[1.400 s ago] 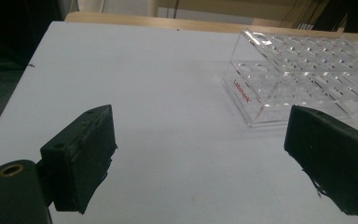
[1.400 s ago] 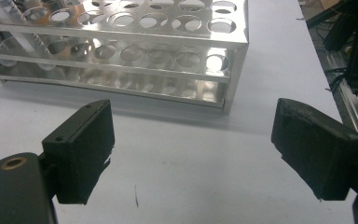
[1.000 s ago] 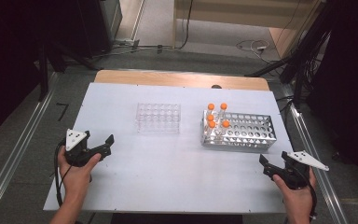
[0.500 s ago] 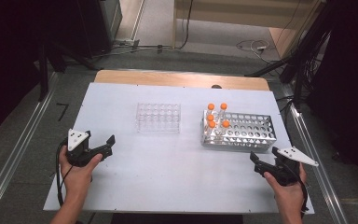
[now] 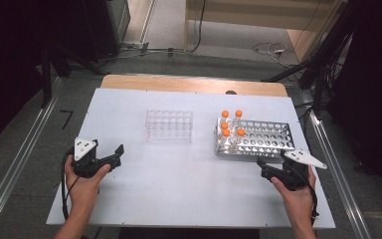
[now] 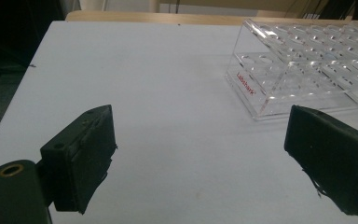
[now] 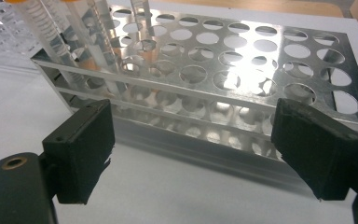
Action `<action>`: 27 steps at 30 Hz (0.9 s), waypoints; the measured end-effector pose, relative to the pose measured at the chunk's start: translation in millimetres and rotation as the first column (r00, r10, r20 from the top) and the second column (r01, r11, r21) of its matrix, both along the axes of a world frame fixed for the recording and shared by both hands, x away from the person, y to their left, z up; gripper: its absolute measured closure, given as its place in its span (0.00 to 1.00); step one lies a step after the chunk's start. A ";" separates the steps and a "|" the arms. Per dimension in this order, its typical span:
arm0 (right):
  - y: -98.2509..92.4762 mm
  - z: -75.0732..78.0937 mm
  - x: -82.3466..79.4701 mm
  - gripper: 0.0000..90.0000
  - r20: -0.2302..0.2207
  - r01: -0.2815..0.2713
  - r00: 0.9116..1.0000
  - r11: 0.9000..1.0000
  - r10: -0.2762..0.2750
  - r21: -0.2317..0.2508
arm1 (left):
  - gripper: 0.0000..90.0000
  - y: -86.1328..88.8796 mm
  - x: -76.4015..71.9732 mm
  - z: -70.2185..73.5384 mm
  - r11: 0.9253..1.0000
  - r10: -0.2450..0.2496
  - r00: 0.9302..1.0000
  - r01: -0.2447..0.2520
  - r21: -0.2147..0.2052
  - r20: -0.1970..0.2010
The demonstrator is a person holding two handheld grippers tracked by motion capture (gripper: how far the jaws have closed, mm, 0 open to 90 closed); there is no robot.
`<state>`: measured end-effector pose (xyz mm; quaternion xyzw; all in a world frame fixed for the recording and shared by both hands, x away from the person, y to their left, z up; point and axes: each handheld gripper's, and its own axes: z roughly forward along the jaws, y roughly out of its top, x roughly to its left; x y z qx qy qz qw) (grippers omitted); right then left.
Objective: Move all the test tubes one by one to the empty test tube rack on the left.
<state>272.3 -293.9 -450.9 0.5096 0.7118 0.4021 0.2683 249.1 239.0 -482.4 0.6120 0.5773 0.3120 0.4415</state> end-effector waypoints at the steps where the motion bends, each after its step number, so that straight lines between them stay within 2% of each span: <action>1: 1.0 0.4 0.4 0.13 0.002 -0.002 1.000 1.000 0.002 0.002 | 0.11 -0.2 0.1 0.0 1.000 0.000 1.000 0.000 0.001 -0.002; 5: 7.0 2.5 3.2 0.14 0.006 -0.014 1.000 1.000 0.014 0.019 | 0.11 -0.6 1.5 -0.6 1.000 -0.008 1.000 0.008 -0.018 -0.009; 10: 17.5 0.5 6.0 0.14 0.004 -0.040 0.999 0.999 0.040 -0.002 | 0.11 -1.6 3.0 -1.1 0.999 -0.019 1.000 0.019 -0.026 -0.018; 19: 39.8 0.5 10.5 0.16 0.013 -0.076 0.997 0.997 0.076 -0.017 | 0.11 -3.6 5.0 -0.2 1.000 -0.015 1.000 0.015 -0.025 -0.006; 21: 46.1 0.8 11.9 0.16 0.022 -0.093 0.995 0.996 0.093 -0.018 | 0.11 -4.5 5.3 0.4 1.000 -0.012 1.000 0.012 -0.011 0.001; 27: 57.8 1.7 17.9 0.19 0.034 -0.117 0.993 0.993 0.117 -0.011 | 0.11 -6.9 10.5 -2.5 1.000 -0.019 1.000 0.019 -0.022 -0.020</action>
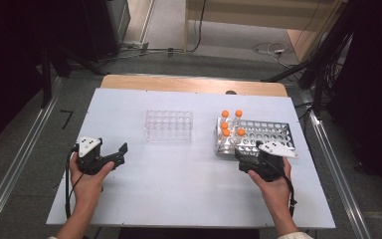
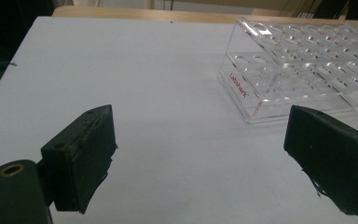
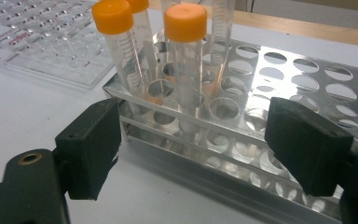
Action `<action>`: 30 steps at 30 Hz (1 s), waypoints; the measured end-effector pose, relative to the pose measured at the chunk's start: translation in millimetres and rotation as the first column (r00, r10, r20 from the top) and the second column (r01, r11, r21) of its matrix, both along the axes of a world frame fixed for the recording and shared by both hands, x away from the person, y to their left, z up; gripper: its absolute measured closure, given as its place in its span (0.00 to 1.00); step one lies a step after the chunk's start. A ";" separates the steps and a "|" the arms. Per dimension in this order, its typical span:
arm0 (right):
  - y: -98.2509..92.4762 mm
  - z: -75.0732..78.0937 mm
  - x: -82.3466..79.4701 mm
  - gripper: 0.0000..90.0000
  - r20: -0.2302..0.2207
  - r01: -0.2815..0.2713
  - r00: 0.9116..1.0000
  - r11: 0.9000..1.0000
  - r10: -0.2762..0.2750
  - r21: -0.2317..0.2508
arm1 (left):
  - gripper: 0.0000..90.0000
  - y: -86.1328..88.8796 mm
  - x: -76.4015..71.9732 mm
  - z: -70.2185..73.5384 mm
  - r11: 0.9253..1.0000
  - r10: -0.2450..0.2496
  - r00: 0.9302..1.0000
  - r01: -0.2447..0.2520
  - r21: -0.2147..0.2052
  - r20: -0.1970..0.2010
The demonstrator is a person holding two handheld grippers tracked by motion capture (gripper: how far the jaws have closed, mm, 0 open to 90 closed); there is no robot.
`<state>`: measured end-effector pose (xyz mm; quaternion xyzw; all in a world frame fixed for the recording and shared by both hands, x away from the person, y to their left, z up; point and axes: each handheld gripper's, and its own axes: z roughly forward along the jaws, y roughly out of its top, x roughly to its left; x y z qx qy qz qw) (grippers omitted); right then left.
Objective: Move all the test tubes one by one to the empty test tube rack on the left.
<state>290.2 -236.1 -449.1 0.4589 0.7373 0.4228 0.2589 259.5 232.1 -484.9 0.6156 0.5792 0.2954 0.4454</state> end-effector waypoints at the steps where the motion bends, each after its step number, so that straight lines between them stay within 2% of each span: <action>1: 0.4 0.2 1.4 0.20 -0.002 0.003 1.000 1.000 -0.003 0.008 | 0.11 -0.5 0.2 0.1 1.000 0.000 1.000 0.000 0.003 0.000; 9: 2.9 -0.3 8.3 0.25 0.013 0.006 1.000 1.000 -0.006 0.031 | 0.12 1.1 -0.4 1.6 1.000 0.006 1.000 -0.006 0.003 0.015; 17: 9.0 -2.5 14.6 0.46 0.043 -0.019 0.999 1.000 0.018 0.023 | 0.12 -0.3 -0.7 1.4 1.000 -0.001 1.000 0.001 0.004 0.012; 24: 15.7 -8.5 25.0 0.63 0.072 -0.014 0.997 1.000 0.013 0.003 | 0.12 0.6 -3.1 2.9 1.000 0.000 1.000 -0.001 0.012 0.024; 28: 19.4 -12.2 29.3 0.74 0.081 -0.002 0.997 1.000 0.001 0.010 | 0.14 -0.2 -4.9 4.8 1.000 0.004 0.999 -0.004 0.018 0.041; 30: 20.3 -14.3 30.5 0.76 0.075 0.006 0.997 1.000 -0.007 0.004 | 0.14 -1.3 -6.1 4.8 1.000 -0.003 0.999 0.002 0.023 0.039</action>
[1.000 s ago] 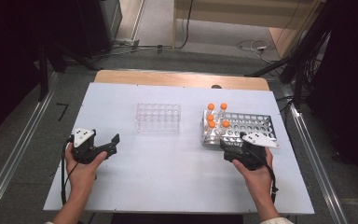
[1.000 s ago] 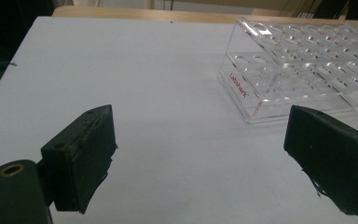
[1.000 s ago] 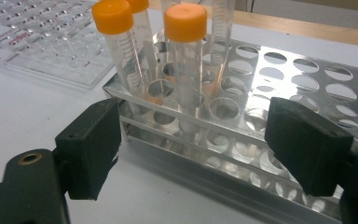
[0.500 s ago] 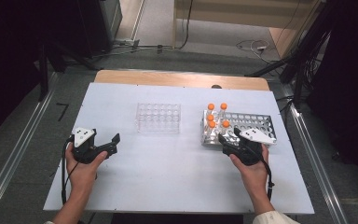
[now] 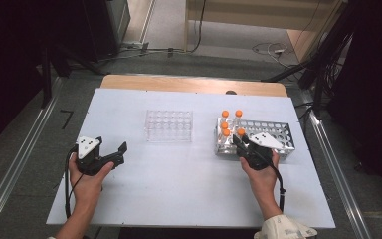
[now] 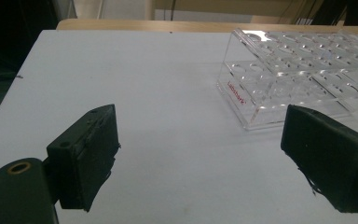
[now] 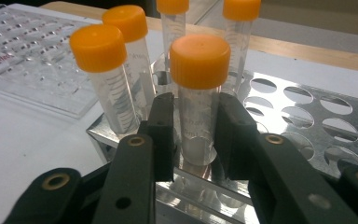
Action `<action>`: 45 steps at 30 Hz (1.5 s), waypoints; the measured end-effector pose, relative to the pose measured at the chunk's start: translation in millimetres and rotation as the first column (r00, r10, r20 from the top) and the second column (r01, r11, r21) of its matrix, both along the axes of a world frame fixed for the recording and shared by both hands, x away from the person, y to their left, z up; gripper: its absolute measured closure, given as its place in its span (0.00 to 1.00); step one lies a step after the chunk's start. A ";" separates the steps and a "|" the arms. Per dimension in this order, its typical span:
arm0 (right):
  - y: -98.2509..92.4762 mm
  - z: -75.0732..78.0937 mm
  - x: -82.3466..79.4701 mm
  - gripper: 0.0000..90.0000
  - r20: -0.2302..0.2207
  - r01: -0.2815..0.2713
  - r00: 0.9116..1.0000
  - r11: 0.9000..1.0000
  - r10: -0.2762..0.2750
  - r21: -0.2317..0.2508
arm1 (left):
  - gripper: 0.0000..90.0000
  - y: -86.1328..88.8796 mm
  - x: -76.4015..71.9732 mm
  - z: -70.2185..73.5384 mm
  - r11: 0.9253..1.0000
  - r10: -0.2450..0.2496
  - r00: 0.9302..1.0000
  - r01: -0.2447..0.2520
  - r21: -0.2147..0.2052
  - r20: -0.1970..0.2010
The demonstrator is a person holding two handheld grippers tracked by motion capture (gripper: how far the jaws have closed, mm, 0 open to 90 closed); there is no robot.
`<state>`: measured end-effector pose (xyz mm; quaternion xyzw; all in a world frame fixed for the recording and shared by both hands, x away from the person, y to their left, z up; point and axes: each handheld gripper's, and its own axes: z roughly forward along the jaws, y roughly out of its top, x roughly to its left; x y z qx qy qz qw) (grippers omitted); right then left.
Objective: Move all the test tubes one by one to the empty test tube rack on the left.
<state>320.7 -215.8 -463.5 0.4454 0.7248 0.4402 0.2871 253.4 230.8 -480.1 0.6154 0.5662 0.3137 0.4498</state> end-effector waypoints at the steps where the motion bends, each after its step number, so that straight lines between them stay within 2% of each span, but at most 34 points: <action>1: -0.2 -0.8 -0.1 0.78 -0.001 0.004 1.000 1.000 -0.004 -0.002 | 0.14 -0.3 -0.3 -0.1 1.000 -0.006 1.000 0.006 0.001 -0.002; 4: -1.4 -0.9 0.1 0.79 0.003 0.004 1.000 1.000 -0.004 -0.003 | 0.14 -1.6 1.1 -1.7 1.000 -0.014 1.000 0.014 0.006 -0.011; 7: -3.4 2.6 -0.4 0.79 0.014 0.008 1.000 1.000 -0.008 0.016 | 0.13 -2.0 2.9 -2.5 1.000 -0.024 1.000 0.024 0.001 -0.019; 10: -4.5 8.2 0.3 0.79 0.027 -0.002 1.000 1.000 0.001 0.029 | 0.13 -2.9 3.0 -2.0 1.000 -0.026 0.999 0.026 0.005 -0.023; 12: -3.8 12.5 1.7 0.79 0.031 -0.018 0.999 1.000 0.018 0.019 | 0.13 -3.6 3.0 -2.3 0.999 -0.038 0.999 0.038 0.002 -0.033; 16: -5.9 24.9 1.1 0.79 0.053 -0.016 0.998 0.999 0.014 0.043 | 0.12 -7.3 2.9 -2.3 0.998 -0.068 0.996 0.067 -0.007 -0.059; 19: -7.6 35.5 -1.2 0.79 0.068 -0.018 0.998 0.998 0.015 0.054 | 0.10 -9.8 1.0 0.5 0.997 -0.082 0.995 0.082 0.001 -0.057; 23: -13.0 50.7 -8.4 0.79 0.095 -0.015 0.995 0.997 0.007 0.078 | 0.10 -11.7 -1.7 6.0 0.995 -0.099 0.994 0.098 -0.025 -0.055; 25: -15.4 56.7 -13.5 0.79 0.099 -0.016 0.995 0.998 0.009 0.069 | 0.10 -13.2 -2.5 6.4 0.993 -0.113 0.992 0.111 -0.039 -0.060; 27: -20.4 61.0 -17.8 0.79 0.095 -0.021 0.995 0.998 0.016 0.052 | 0.10 -15.2 -0.8 5.1 0.992 -0.123 0.990 0.121 -0.032 -0.076; 29: -27.1 63.4 -19.2 0.79 0.070 -0.035 0.997 0.998 0.031 0.051 | 0.10 -18.1 2.4 4.5 0.990 -0.136 0.987 0.134 -0.035 -0.087; 32: -33.9 63.0 -21.9 0.79 0.044 -0.034 0.999 0.998 0.032 0.053 | 0.10 -22.3 3.9 6.5 0.985 -0.173 0.980 0.171 -0.031 -0.102; 37: -31.8 64.8 -30.7 0.79 0.039 -0.064 0.997 0.995 0.062 0.070 | 0.10 -29.5 3.6 13.3 0.980 -0.198 0.976 0.196 -0.031 -0.088; 40: -27.4 68.7 -35.0 0.79 0.043 -0.078 0.996 0.994 0.075 0.075 | 0.10 -33.4 6.8 18.8 0.978 -0.208 0.975 0.204 -0.048 -0.082; 45: -19.6 73.2 -42.3 0.79 0.055 -0.095 0.994 0.993 0.091 0.077 | 0.10 -44.1 13.4 35.0 0.973 -0.226 0.973 0.224 -0.054 -0.039</action>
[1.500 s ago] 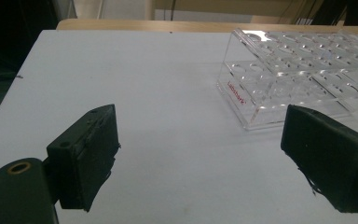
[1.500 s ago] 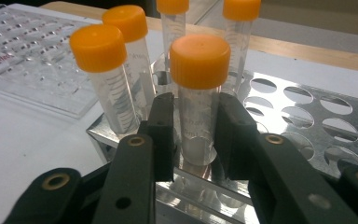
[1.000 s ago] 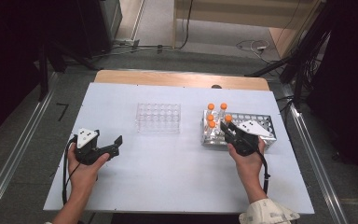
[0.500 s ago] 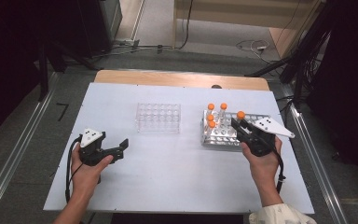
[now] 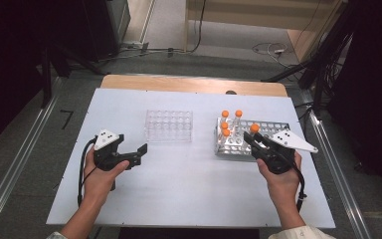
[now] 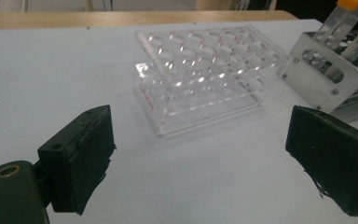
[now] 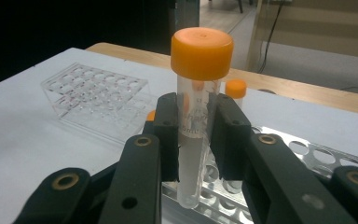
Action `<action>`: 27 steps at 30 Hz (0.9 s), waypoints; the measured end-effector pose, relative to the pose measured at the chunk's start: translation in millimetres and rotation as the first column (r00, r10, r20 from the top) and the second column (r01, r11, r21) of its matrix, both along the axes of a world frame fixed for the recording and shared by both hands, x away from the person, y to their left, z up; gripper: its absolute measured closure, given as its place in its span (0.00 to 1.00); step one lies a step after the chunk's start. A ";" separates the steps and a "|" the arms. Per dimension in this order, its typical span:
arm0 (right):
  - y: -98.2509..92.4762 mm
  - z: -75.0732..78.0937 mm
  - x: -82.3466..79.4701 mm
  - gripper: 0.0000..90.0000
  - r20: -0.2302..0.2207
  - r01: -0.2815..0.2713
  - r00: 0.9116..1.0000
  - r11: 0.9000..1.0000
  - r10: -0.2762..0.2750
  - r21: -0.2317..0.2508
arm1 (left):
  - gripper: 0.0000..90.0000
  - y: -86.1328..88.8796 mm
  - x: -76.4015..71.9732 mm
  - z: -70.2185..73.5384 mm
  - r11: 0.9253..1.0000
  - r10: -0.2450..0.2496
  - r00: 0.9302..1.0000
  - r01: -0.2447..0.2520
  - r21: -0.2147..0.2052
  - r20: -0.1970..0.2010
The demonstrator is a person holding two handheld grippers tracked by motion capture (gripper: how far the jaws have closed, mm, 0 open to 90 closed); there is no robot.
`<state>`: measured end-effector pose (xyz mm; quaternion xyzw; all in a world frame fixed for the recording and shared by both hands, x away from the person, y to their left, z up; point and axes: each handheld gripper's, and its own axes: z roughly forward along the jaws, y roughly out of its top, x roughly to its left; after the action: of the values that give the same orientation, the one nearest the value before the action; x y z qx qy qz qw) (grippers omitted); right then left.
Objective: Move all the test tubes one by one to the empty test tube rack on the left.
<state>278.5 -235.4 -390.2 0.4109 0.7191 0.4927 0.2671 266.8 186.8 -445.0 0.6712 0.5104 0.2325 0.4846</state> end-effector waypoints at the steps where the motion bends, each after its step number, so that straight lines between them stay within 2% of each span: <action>1: 1.4 -0.3 -1.4 0.79 0.002 -0.001 1.000 1.000 0.001 0.004 | 0.10 -1.5 1.3 3.2 1.000 0.003 1.000 -0.003 -0.002 0.006; 4: 5.1 -5.1 -4.0 0.79 0.001 -0.003 1.000 1.000 0.003 0.015 | 0.10 -4.3 7.0 10.2 0.999 0.032 0.999 -0.030 -0.039 0.028; 10: 16.0 -16.0 -6.6 0.79 -0.021 -0.034 0.999 0.999 0.035 0.023 | 0.10 -13.6 16.0 17.8 0.999 0.014 1.000 -0.013 -0.034 0.024; 13: 22.4 -14.5 -8.8 0.79 -0.018 -0.056 0.998 0.998 0.057 0.024 | 0.10 -15.2 18.6 21.3 0.999 0.010 1.000 -0.009 -0.035 0.027; 16: 30.3 -11.8 -10.1 0.79 -0.015 -0.076 0.997 0.997 0.077 0.030 | 0.10 -15.2 20.3 25.3 0.999 0.008 1.000 -0.006 -0.053 0.027; 21: 49.8 -11.1 -10.0 0.79 -0.014 -0.115 0.993 0.993 0.116 0.030 | 0.10 -20.1 19.0 30.7 0.998 -0.026 0.999 0.027 -0.051 0.023; 27: 76.2 -13.8 -6.5 0.79 -0.027 -0.170 0.985 0.985 0.170 0.009 | 0.10 -27.1 16.2 36.2 0.997 -0.060 0.997 0.062 -0.050 0.039</action>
<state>271.9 -159.1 -404.1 0.3557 0.7534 0.5105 0.2127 283.0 159.6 -408.9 0.6693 0.4865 0.2168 0.5180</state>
